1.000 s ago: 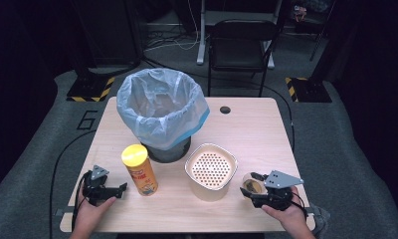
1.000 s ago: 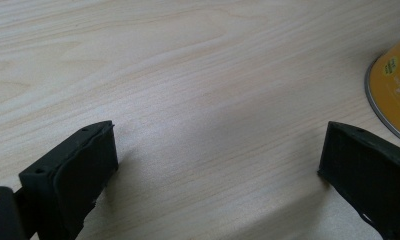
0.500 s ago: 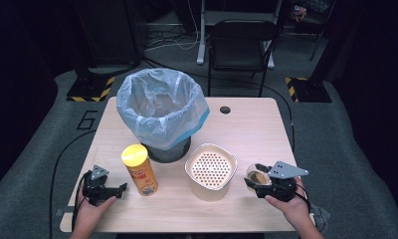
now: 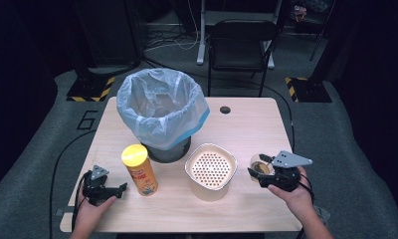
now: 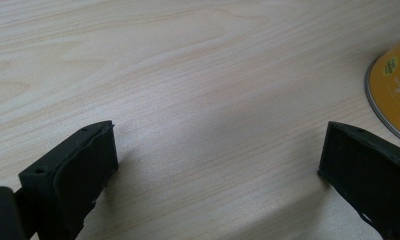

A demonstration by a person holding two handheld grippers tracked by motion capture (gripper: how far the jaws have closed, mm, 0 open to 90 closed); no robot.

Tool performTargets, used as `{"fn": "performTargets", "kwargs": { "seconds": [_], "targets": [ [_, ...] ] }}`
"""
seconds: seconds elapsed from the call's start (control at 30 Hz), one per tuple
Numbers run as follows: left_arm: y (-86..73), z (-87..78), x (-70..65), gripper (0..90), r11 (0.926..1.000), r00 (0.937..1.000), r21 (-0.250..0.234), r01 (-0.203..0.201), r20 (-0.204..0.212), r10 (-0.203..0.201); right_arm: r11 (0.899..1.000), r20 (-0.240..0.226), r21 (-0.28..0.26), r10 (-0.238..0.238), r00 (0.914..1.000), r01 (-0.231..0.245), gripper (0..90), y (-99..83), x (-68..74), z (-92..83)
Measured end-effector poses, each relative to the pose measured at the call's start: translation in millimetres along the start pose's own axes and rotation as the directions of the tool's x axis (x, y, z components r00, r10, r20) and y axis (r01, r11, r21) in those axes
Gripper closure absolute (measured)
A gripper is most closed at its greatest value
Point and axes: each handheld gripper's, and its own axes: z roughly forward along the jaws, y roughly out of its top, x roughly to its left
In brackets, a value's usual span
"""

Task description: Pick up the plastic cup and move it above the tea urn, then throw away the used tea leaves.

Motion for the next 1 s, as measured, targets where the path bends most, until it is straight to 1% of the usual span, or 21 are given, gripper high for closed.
{"fn": "performTargets", "kwargs": {
  "seconds": [0.23, 0.33, 0.37, 0.4, 0.47, 0.63, 0.9, 1.0],
  "targets": [
    [0.0, -0.1, -0.2, 2.1, 1.0, 1.0, 0.002, 0.002, 0.001, -0.002, 0.999, 0.016, -0.004, -0.032, 0.9994, 0.032, 34.7, 13.4, -7.6, 2.7],
    [-0.1, -0.1, -0.2, 2.1, 1.0, 1.0, 0.002, 0.003, 0.001, -0.003, 0.999, 0.026, -0.001, -0.038, 0.999, 0.038, 34.6, 17.8, -10.3, 4.9],
    [0.0, -0.1, -0.2, 2.1, 1.0, 1.0, 0.002, 0.002, 0.001, -0.002, 0.999, 0.03, -0.005, -0.051, 0.9983, 0.051, 34.6, 19.4, -11.8, 6.2],
    [-0.1, -0.1, -0.2, 2.1, 1.0, 1.0, 0.001, 0.002, 0.001, -0.002, 0.999, 0.032, -0.002, -0.045, 0.9985, 0.045, 34.6, 20.3, -11.9, 6.4],
    [-0.1, -0.1, -0.2, 2.1, 1.0, 1.0, 0.002, 0.003, 0.002, -0.003, 0.999, 0.031, -0.004, -0.048, 0.9984, 0.048, 34.6, 22.9, -13.0, 8.3],
    [0.0, 0.0, 0.0, 2.0, 1.0, 1.0, 0.0, -0.001, 0.0, 0.001, 0.998, 0.034, -0.007, -0.067, 0.9972, 0.067, 34.7, 28.4, -15.7, 11.7],
    [0.0, 0.0, 0.0, 2.1, 1.0, 1.0, 0.0, 0.0, 0.0, 0.0, 0.998, 0.035, -0.014, -0.066, 0.9972, 0.066, 34.6, 34.6, -20.6, 18.9],
    [0.0, 0.0, 0.1, 2.1, 1.0, 1.0, 0.0, -0.001, 0.0, 0.001, 0.998, 0.036, -0.021, -0.057, 0.9977, 0.058, 34.6, 36.6, -23.4, 21.3]
  ]
}}
